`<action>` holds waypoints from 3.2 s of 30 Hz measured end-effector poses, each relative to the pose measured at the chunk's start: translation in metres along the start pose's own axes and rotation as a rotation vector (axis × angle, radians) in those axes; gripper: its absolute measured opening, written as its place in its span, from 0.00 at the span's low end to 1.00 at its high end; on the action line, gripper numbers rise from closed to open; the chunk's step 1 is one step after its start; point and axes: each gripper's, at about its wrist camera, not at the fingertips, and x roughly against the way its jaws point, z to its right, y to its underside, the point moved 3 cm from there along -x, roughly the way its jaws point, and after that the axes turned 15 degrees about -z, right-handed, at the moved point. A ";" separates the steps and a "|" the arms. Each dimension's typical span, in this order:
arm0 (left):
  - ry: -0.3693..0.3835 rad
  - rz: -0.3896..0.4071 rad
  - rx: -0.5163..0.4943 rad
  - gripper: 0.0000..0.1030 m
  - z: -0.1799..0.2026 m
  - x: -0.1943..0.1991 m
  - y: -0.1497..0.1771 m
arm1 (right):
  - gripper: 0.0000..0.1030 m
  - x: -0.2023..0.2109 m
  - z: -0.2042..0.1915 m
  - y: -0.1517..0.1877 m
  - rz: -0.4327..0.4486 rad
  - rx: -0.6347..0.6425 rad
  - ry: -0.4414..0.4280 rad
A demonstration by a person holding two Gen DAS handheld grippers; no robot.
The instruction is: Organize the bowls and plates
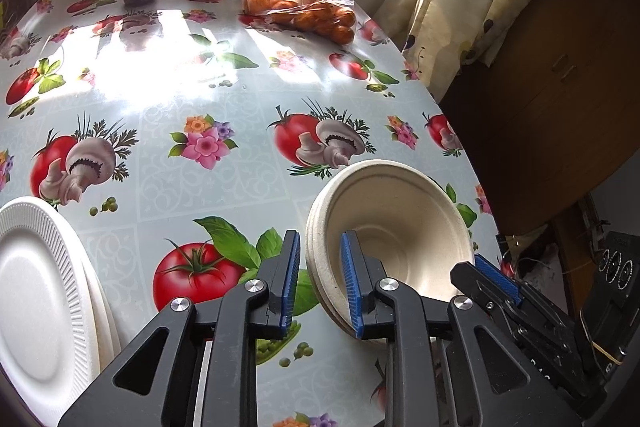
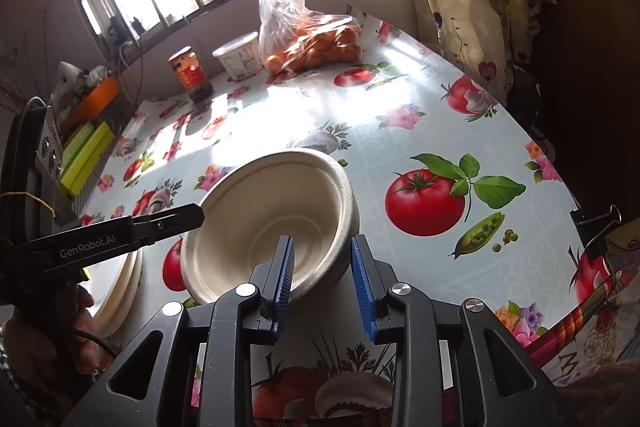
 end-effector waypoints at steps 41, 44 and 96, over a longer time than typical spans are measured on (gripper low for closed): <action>-0.089 0.066 -0.127 0.42 0.010 -0.001 0.010 | 0.48 -0.009 0.008 -0.005 -0.007 0.014 0.014; -0.085 0.072 -0.123 0.42 0.010 -0.001 0.009 | 0.48 -0.010 0.009 -0.005 -0.008 0.011 0.015; -0.065 0.044 -0.081 0.20 0.007 -0.009 0.007 | 0.23 -0.016 0.007 -0.009 -0.014 0.012 -0.002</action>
